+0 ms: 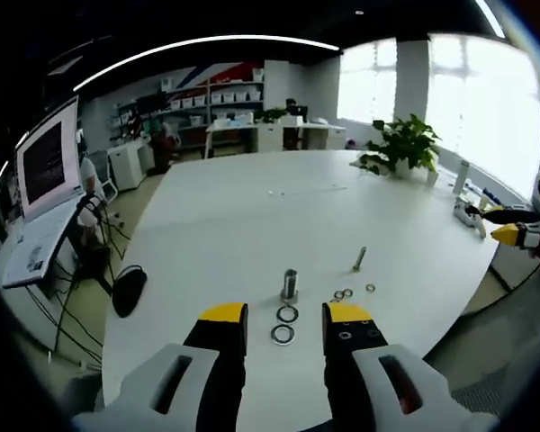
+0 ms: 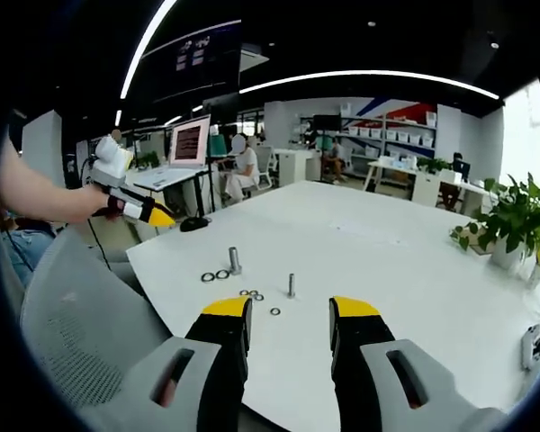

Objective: Place the washer onto the threaded stud by aligning its center hole with the stud, sliding it down to the base, and recovering from edge contact or off-axis alignment until the washer reaches the visible bottom stop.

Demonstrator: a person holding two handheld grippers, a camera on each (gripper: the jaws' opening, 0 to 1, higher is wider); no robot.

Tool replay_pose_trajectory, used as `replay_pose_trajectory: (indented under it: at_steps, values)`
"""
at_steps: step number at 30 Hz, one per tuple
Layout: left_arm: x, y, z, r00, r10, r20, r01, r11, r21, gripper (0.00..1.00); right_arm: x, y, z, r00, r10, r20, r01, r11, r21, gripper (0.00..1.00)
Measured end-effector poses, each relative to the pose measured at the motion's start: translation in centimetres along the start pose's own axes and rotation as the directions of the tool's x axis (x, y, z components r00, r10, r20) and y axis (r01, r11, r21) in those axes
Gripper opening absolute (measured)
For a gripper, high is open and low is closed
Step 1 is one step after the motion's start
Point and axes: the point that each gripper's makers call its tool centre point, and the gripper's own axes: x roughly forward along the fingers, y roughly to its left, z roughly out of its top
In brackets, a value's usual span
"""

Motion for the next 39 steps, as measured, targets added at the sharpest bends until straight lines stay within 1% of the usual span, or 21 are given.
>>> replay_pose_trajectory:
  at_steps: [2,4,8,13,15,18,21,25,30,34,36,38,39]
  values:
    - [0.6,0.1,-0.4,0.999,-0.004,-0.032,0.005,1.0,0.02,0.31,0.1,0.1,-0.2,1.0,0.001,-0.013,-0.002,1.0,-0.016,0.36]
    - [0.9,0.0,-0.6,0.999,-0.008,-0.041,0.009,1.0,0.028,0.31,0.1,0.2,-0.2,1.0,0.011,-0.013,-0.011,1.0,-0.01,0.36]
    - [1.9,-0.2,-1.4,0.996,-0.024,-0.087,0.026,0.999,0.025,0.32,0.1,0.2,-0.3,1.0,0.012,-0.018,-0.013,1.0,-0.018,0.36]
    - [3.6,-0.4,-2.8,0.986,-0.04,-0.159,0.047,0.998,0.042,0.32,-0.1,-0.3,-0.3,1.0,-0.008,-0.01,0.007,1.0,-0.01,0.36]
    - [4.2,-0.3,-3.1,0.984,-0.043,-0.176,0.052,0.998,0.044,0.32,-0.2,-0.6,-0.2,1.0,-0.019,-0.006,0.019,1.0,-0.001,0.36]
    - [4.8,-0.3,-3.5,0.98,-0.05,-0.191,0.058,0.998,0.038,0.33,-0.2,-0.6,-0.4,1.0,-0.023,-0.013,0.023,1.0,0.001,0.36]
    - [5.4,-0.2,-4.3,0.975,-0.062,-0.211,0.068,0.997,0.024,0.33,-0.2,-0.5,-0.3,1.0,-0.021,-0.012,0.02,1.0,-0.01,0.36]
    - [6.0,0.3,-5.1,0.969,-0.058,-0.24,0.07,0.997,0.039,0.34,-0.1,-0.3,-0.3,1.0,-0.014,-0.017,0.013,1.0,-0.023,0.36]
    - [6.8,1.2,-5.4,0.968,-0.052,-0.245,0.055,0.999,0.003,0.34,0.1,0.0,-0.3,1.0,-0.002,-0.024,0.002,0.999,-0.036,0.36]
    - [7.6,0.9,-6.1,0.962,-0.057,-0.266,0.062,0.998,0.012,0.35,-0.1,-0.2,-0.2,1.0,-0.01,-0.014,0.01,1.0,-0.026,0.36]
    - [7.8,0.6,-6.6,0.957,-0.063,-0.283,0.073,0.997,0.024,0.36,-0.1,-0.4,-0.2,1.0,-0.018,-0.012,0.018,1.0,-0.018,0.36]
    - [8.3,0.5,-7.6,0.947,-0.066,-0.315,0.081,0.996,0.035,0.36,-0.2,-0.5,-0.1,1.0,-0.02,-0.006,0.02,1.0,-0.014,0.36]
    - [8.5,0.4,-8.2,0.938,-0.07,-0.339,0.087,0.996,0.036,0.36,-0.2,-0.5,0.0,1.0,-0.02,-0.003,0.02,1.0,-0.014,0.36]
